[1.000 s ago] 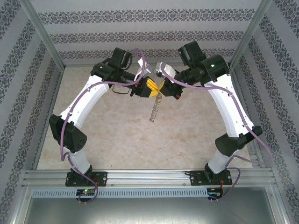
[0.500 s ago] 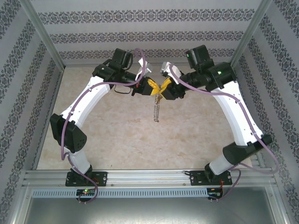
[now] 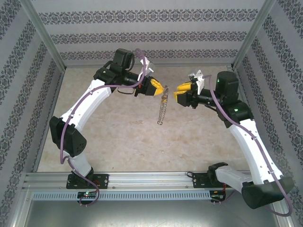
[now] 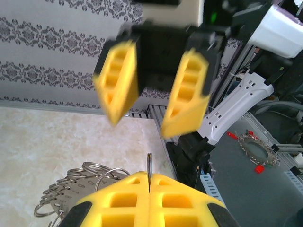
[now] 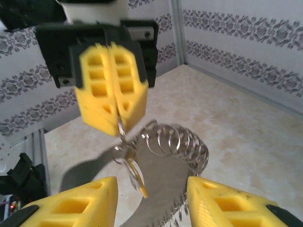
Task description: Put the keys on the keyring
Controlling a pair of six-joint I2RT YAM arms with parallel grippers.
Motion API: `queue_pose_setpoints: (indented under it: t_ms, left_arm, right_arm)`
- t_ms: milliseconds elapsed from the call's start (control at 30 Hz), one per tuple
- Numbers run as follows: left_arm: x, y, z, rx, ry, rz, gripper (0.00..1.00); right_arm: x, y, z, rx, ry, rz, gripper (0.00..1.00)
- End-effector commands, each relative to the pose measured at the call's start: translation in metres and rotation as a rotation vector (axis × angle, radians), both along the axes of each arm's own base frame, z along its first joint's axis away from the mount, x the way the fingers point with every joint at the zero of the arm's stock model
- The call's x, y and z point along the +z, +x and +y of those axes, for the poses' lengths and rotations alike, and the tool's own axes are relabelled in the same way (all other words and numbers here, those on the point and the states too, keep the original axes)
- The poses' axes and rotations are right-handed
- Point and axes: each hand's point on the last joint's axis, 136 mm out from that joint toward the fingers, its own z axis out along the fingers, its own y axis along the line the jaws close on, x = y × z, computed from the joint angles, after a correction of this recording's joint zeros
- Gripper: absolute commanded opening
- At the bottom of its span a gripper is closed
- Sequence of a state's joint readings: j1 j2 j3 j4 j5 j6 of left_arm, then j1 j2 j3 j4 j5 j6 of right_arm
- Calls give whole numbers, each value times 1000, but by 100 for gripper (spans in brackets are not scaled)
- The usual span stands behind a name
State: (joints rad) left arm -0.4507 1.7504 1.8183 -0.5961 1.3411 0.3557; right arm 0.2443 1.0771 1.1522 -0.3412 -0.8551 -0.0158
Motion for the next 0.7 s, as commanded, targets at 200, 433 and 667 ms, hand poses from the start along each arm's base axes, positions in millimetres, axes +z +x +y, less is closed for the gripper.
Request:
queue_pose_setpoints:
  t_ms: [200, 433, 667]
  left_arm:
    - [35, -21, 0, -61, -81, -61, 0]
    - [35, -22, -2, -57, -79, -61, 0]
    - [38, -22, -3, -52, -86, -71, 0]
  right_arm:
    - [9, -16, 25, 173, 122, -21, 43]
    - [0, -23, 40, 231, 116, 2, 35]
    - [-10, -17, 50, 249, 108, 33, 21]
